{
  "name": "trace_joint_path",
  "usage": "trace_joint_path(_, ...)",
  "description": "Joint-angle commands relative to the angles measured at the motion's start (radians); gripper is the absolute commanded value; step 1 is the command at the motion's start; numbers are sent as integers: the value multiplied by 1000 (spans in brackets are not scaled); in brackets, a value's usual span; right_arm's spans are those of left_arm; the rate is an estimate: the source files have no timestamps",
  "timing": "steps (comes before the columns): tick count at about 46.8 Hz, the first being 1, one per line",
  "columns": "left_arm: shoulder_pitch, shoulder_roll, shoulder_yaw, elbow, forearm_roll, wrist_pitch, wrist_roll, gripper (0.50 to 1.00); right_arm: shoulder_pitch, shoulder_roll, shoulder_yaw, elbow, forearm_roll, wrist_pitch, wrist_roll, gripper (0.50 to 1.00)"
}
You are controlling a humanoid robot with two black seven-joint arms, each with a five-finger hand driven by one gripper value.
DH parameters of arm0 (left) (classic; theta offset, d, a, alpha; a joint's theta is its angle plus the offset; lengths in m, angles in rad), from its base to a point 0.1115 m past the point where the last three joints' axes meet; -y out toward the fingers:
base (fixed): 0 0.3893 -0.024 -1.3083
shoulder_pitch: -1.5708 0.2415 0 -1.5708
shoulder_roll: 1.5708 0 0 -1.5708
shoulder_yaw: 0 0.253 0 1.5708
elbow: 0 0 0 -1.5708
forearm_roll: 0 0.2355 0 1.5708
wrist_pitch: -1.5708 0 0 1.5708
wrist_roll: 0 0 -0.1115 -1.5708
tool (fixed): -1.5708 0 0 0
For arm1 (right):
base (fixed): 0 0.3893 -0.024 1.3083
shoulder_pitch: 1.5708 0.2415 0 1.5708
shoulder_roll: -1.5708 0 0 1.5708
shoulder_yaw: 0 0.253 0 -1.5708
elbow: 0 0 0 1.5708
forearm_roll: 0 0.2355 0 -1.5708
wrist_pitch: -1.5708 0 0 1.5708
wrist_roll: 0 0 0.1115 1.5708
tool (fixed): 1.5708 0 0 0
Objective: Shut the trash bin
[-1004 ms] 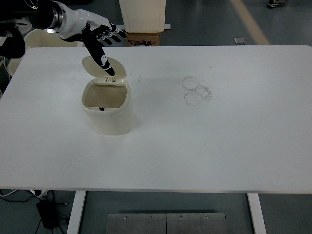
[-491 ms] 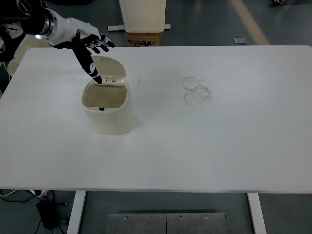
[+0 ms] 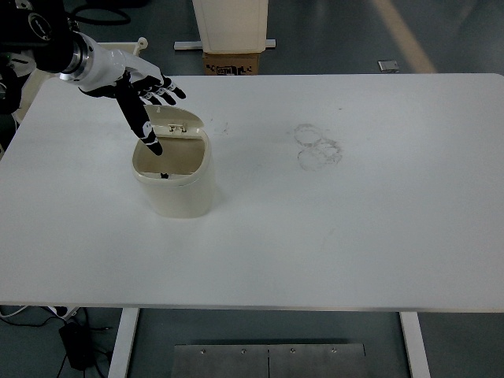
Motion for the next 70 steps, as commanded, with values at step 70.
trace_joint_path(70, 61, 0, -2, -80, -3, -51, -2, 1000, 1, 0, 0, -1, 1, 0, 0, 993)
